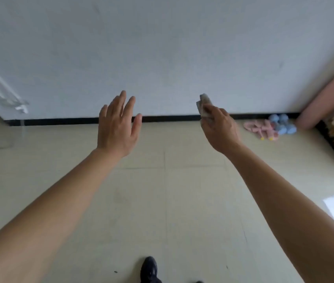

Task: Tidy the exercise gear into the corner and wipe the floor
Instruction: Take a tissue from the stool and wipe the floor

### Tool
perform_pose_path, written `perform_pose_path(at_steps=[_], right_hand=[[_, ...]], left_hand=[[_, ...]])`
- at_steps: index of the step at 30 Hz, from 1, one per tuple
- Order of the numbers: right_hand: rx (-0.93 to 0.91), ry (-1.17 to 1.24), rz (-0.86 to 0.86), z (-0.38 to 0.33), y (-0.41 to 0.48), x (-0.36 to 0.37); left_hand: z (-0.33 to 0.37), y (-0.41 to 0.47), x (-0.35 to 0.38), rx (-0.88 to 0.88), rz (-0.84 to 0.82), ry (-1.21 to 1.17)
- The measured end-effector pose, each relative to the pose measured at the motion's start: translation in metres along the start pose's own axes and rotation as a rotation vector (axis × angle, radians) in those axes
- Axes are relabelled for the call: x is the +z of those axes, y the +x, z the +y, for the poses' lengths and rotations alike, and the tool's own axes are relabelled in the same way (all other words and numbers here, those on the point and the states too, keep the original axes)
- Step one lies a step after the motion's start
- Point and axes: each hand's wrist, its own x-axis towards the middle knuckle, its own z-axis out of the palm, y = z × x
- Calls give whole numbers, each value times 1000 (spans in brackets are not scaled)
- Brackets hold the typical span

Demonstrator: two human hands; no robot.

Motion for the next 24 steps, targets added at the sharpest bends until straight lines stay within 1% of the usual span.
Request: perform_pose_path(at_steps=[2, 3, 5, 8, 12, 16, 20, 24], right_hand=[[-70, 106, 15, -37, -7, 8], [-107, 167, -7, -56, -13, 18], [-198, 248, -93, -100, -30, 45], [-345, 331, -227, -177, -61, 89], [-506, 423, -361, -299, -116, 149], [-684, 451, -468, -432, -176, 215], [-806, 449, -541, -562, -237, 273], [-931, 410, -593, -667, -288, 312]], left_hand=[[-12, -30, -42, -102, 100, 22], [-19, -52, -59, -156, 136, 43], [-38, -100, -92, -250, 168, 99], [-78, -166, -142, -392, 171, 191], [-151, -248, -219, -601, 234, 313], [-234, -344, -300, -796, 290, 440], [-309, -436, -376, -969, 268, 547], [-376, -491, -438, -1040, 206, 632]])
